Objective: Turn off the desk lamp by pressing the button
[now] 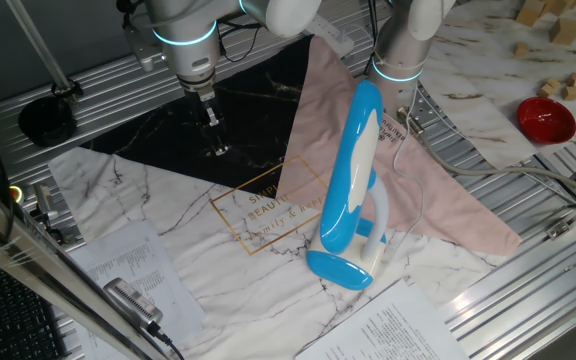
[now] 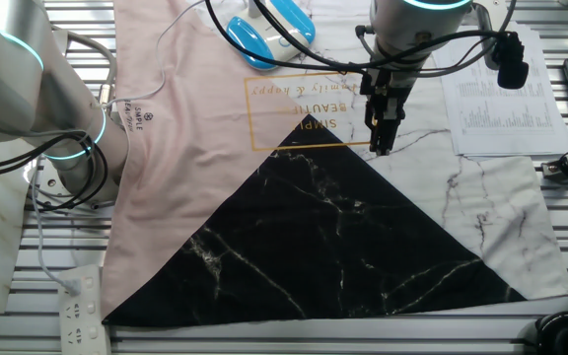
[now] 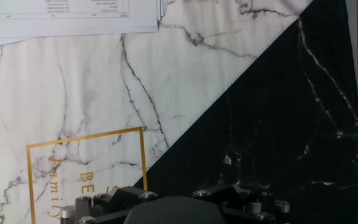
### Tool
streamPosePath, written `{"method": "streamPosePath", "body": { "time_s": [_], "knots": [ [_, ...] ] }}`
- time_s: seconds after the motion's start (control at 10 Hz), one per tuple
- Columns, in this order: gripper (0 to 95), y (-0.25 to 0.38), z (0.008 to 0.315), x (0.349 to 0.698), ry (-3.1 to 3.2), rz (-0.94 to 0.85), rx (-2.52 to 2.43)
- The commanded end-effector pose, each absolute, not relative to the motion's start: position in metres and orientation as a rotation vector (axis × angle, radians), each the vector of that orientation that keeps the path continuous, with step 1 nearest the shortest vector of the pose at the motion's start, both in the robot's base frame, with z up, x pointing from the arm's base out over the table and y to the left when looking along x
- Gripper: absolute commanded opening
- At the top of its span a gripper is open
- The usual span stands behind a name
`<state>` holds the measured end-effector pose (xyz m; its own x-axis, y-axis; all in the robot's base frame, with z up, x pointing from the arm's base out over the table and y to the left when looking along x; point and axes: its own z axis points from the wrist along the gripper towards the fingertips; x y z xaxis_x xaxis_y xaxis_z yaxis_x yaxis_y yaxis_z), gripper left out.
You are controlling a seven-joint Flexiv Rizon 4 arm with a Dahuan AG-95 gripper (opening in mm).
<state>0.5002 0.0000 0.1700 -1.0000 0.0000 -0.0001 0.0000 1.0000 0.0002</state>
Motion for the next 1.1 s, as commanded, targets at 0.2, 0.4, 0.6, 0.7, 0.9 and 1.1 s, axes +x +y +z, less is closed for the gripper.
{"method": "streamPosePath", "body": {
  "time_s": [0.2,0.4,0.6,0.7,0.9,1.1],
  "knots": [
    [0.0,0.0,0.1695,0.4988,3.128,0.103,-0.167],
    [0.0,0.0,0.1695,0.4988,3.129,0.091,-0.149],
    [0.0,0.0,0.1695,0.4988,3.131,0.071,-0.145],
    [0.0,0.0,0.1695,0.4988,3.131,0.071,-0.147],
    [0.0,0.0,0.1695,0.4987,3.129,0.069,-0.174],
    [0.0,0.0,0.1694,0.4987,3.128,0.057,-0.17]
  ]
}}
